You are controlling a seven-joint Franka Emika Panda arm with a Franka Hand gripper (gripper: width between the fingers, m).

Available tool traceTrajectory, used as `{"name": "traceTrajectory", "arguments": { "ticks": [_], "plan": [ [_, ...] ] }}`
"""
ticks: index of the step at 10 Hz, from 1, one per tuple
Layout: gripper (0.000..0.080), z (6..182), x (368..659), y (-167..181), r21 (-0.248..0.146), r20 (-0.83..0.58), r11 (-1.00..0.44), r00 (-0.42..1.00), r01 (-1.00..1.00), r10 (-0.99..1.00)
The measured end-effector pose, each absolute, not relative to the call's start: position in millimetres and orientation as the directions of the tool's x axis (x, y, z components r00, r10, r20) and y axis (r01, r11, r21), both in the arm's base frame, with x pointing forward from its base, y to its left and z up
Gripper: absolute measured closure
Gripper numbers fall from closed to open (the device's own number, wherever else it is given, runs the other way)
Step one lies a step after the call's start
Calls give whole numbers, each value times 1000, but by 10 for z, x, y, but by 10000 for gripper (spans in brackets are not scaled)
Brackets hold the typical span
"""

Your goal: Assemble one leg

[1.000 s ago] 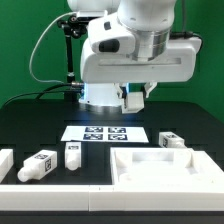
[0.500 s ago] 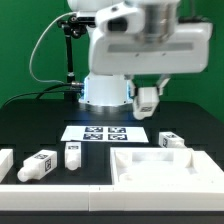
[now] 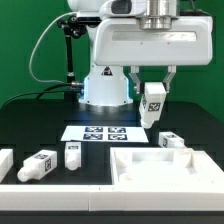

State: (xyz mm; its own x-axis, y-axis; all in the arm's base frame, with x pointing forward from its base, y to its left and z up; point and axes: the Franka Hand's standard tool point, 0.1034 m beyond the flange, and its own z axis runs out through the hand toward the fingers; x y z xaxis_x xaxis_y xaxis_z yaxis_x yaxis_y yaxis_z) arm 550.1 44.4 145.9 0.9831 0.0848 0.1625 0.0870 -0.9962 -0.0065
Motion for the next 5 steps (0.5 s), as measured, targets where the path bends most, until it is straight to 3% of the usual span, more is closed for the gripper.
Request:
{"name": "traceTrajectory", "arguments": {
  "ticks": [3, 5],
  "plan": [
    [515, 1482, 5955, 691, -16, 390, -998, 919, 65, 53],
    [515, 1496, 5966, 674, -6, 476, -998, 878, 62, 51]
  ]
}}
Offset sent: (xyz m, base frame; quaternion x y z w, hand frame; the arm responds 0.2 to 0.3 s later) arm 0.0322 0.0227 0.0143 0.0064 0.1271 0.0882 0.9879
